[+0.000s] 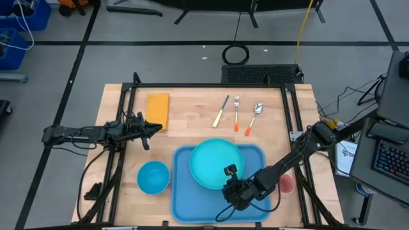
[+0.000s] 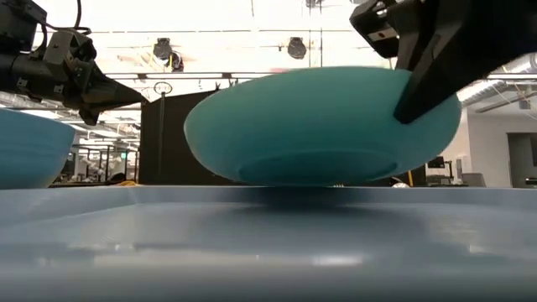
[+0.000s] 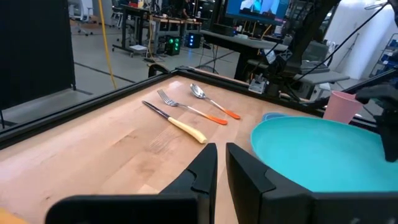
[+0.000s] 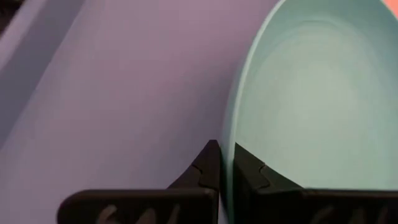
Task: Set up tray
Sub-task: Put the green plate on the blue serving tray
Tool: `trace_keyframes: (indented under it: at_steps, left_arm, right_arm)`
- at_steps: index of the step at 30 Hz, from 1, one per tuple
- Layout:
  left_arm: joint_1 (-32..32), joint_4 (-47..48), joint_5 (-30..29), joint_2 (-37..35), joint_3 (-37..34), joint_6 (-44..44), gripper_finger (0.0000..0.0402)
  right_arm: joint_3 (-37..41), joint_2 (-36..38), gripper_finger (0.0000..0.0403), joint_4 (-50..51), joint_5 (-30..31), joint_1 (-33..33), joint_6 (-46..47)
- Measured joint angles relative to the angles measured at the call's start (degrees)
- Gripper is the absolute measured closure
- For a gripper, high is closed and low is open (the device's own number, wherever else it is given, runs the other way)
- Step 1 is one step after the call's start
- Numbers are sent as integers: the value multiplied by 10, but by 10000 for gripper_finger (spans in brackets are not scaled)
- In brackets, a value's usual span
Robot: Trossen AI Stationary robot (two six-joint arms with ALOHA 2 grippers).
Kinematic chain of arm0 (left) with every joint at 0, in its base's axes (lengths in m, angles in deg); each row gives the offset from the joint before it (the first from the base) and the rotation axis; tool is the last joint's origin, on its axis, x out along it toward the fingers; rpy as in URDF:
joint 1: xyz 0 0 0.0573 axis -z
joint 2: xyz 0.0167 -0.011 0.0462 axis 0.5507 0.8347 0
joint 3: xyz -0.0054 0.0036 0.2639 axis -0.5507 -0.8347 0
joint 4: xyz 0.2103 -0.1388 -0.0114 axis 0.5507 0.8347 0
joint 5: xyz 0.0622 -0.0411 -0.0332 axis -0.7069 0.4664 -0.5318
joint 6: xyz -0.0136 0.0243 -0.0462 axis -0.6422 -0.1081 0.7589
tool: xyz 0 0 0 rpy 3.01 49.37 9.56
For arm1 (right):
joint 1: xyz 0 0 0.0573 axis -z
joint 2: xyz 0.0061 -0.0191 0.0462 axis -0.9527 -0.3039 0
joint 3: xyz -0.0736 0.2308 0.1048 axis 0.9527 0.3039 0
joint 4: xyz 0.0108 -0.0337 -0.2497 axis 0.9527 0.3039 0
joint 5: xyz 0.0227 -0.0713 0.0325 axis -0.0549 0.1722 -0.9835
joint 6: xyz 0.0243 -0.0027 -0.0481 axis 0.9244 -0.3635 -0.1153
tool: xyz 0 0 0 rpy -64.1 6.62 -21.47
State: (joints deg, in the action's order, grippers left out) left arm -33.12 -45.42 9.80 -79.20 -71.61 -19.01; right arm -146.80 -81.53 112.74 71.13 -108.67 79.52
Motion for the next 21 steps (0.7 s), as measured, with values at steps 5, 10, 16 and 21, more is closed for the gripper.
trace_keyframes:
  at_steps: [5, 10, 16, 21]
  left_arm:
    - [0, 4, 0, 1, 0, 0, 364]
    - [0, 5, 0, 1, 0, 6, 364]
    - [0, 6, 0, 1, 0, 9, 364]
    - [0, 6, 0, 1, 0, 23, 364]
  right_arm:
    - [0, -6, 403, -3, -10, -8, 9]
    - [0, -6, 403, -9, -17, -17, 9]
    - [0, -9, 403, -17, -15, -29, 0]
    - [0, -38, 403, -26, -13, -37, 3]
